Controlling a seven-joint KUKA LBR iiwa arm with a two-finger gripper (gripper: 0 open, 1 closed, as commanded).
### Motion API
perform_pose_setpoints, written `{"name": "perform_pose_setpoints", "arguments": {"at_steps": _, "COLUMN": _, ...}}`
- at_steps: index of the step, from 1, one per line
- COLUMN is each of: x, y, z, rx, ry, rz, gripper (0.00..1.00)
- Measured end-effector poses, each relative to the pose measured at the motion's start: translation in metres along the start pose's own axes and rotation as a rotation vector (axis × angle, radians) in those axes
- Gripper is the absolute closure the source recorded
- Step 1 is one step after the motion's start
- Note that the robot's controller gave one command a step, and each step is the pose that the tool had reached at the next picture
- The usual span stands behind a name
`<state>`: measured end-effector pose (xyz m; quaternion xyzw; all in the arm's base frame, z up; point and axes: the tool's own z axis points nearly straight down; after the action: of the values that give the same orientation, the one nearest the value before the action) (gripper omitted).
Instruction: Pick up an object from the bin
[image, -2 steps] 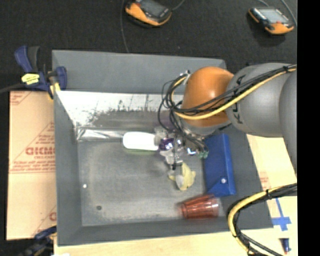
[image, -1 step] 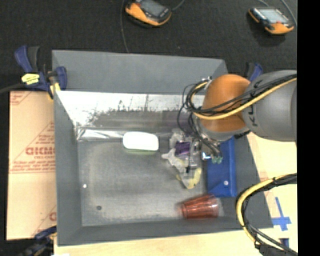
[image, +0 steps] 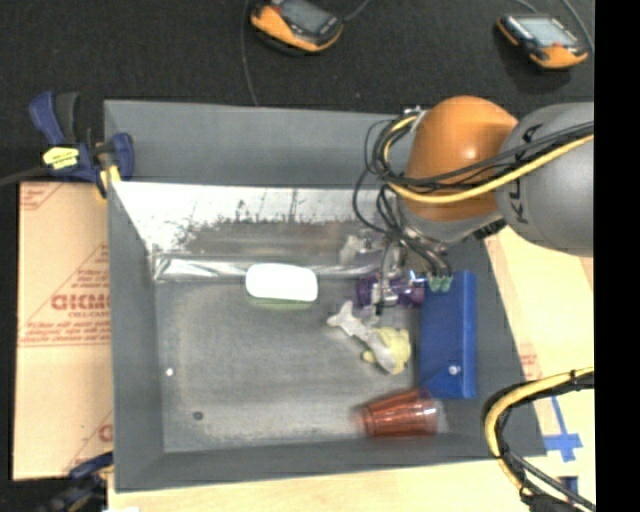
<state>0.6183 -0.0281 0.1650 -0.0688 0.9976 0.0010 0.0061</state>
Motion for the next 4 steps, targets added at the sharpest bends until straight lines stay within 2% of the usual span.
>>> {"name": "perform_pose_setpoints", "arguments": {"at_steps": 1, "x": -0.016, "y": -0.006, "z": -0.077, "rx": 0.005, "ry": -0.002, "rz": -0.009, "gripper": 0.0}}
{"name": "perform_pose_setpoints", "arguments": {"at_steps": 2, "x": -0.023, "y": -0.01, "z": 0.007, "rx": 0.002, "ry": -0.004, "rz": 0.106, "gripper": 0.0}}
{"name": "perform_pose_setpoints", "arguments": {"at_steps": 3, "x": -0.017, "y": -0.083, "z": 0.043, "rx": 0.007, "ry": -0.015, "rz": 0.036, "gripper": 0.0}}
{"name": "perform_pose_setpoints", "arguments": {"at_steps": 4, "x": -0.024, "y": -0.064, "z": 0.088, "rx": 0.002, "ry": -0.008, "rz": -0.089, "gripper": 0.0}}
